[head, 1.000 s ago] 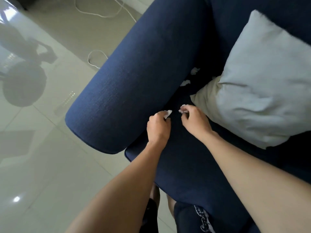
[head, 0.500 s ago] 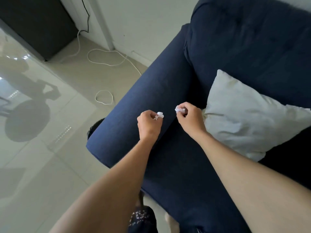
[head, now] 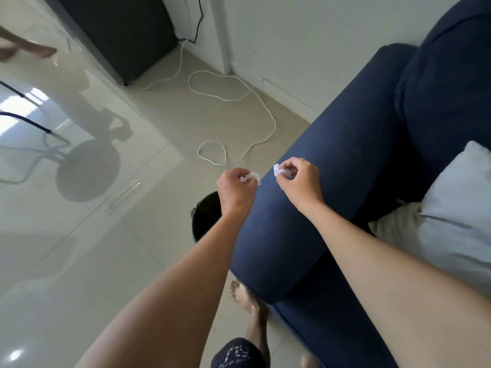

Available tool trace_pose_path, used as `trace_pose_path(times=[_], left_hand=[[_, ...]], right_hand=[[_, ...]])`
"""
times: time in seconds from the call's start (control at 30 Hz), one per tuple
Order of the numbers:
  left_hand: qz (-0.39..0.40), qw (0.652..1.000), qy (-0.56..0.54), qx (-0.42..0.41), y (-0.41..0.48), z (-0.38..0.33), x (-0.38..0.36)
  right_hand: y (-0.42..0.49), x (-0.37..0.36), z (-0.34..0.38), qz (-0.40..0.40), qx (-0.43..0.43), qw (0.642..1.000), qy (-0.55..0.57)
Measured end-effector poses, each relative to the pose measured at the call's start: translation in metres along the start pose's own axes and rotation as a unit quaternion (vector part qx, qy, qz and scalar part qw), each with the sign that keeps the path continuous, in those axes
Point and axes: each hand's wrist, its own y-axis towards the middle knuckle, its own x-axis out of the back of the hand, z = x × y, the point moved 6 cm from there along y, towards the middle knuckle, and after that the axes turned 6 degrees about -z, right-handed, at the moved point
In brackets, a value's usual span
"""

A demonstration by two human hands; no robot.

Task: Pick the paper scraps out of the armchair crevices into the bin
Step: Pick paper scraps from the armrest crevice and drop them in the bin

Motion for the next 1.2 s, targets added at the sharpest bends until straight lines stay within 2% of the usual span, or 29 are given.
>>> trace_pose_path(times=[0.2,0.37,0.47,0.6,0.7,0.87,1.07,1.2], left_hand=[[-0.025,0.999,0.039,0.026,0.06,0.047,0.046],[-0.022,0.994,0.067,0.08,0.089,0.091,0.061],[-0.007,0.992,0.08,0.103,0.1,0.113,0.064],[0.048,0.982,0.131,0.128,0.102,0.128,0.062],[0.061,0.98,0.135,0.13,0.097,0.124,0.063],[0.073,0.981,0.158,0.08,0.078,0.088,0.052],[0.107,0.974,0.197,-0.013,0.023,0.018,-0.001],[0.154,0.959,0.224,-0.075,-0.037,-0.037,-0.053]], right_hand=[[0.006,-0.093,0.019,0.108,-0.011,0.993,-0.047],[0.004,-0.15,0.023,0.179,-0.012,0.98,-0.09],[-0.001,-0.17,0.02,0.218,-0.04,0.968,-0.12],[-0.01,-0.185,0.015,0.313,-0.069,0.932,-0.17],[-0.009,-0.177,0.016,0.304,-0.062,0.936,-0.168],[-0.002,-0.137,0.012,0.244,-0.044,0.957,-0.148],[-0.001,-0.035,0.0,0.17,-0.009,0.967,-0.189],[-0.009,0.053,-0.028,0.136,-0.019,0.97,-0.202]])
